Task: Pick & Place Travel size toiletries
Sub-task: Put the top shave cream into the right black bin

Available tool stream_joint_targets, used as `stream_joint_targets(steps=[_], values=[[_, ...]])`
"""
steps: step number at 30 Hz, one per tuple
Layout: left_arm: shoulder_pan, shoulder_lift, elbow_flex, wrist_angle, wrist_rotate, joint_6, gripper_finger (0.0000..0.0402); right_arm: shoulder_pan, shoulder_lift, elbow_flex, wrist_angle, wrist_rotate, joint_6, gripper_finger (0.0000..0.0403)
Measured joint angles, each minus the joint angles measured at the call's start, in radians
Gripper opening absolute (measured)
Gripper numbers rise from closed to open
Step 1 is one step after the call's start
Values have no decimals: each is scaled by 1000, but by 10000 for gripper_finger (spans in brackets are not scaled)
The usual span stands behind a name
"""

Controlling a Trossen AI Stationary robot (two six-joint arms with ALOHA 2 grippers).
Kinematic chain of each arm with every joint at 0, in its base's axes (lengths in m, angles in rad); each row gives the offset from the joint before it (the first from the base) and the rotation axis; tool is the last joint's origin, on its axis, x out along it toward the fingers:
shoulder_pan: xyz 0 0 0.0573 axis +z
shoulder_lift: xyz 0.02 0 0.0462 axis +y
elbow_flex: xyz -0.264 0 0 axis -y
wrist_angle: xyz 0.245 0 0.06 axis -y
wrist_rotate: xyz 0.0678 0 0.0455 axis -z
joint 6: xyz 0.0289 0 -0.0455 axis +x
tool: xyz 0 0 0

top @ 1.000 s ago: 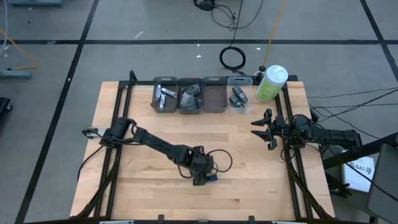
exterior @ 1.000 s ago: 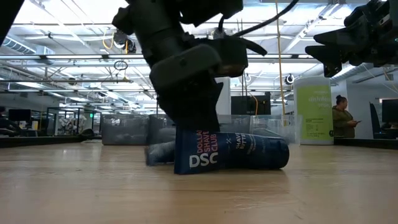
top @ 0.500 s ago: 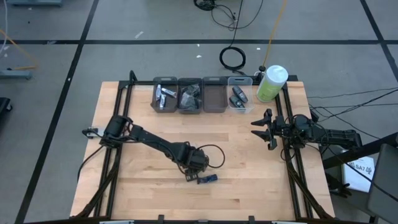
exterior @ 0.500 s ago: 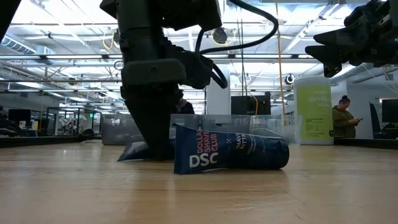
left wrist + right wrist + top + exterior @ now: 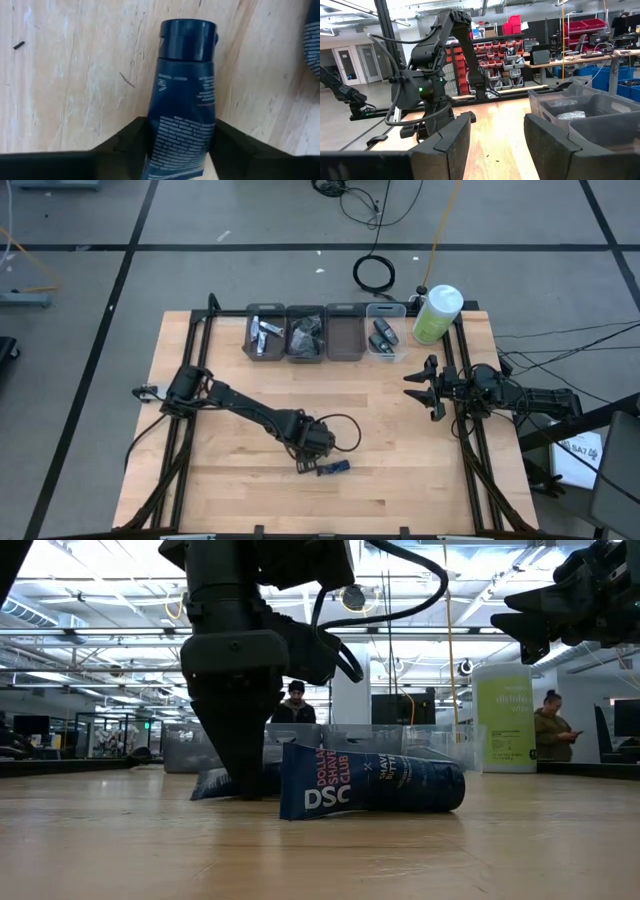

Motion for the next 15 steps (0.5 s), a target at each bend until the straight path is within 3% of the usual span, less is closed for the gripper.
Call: stream_joint_targets(steps=[5,15], values=[[4,-1,0,9,-34,25,117,0,0,0,0,0,0,177],[32,-16,10,15,-98,195,55,0,0,0,0,0,0,173]])
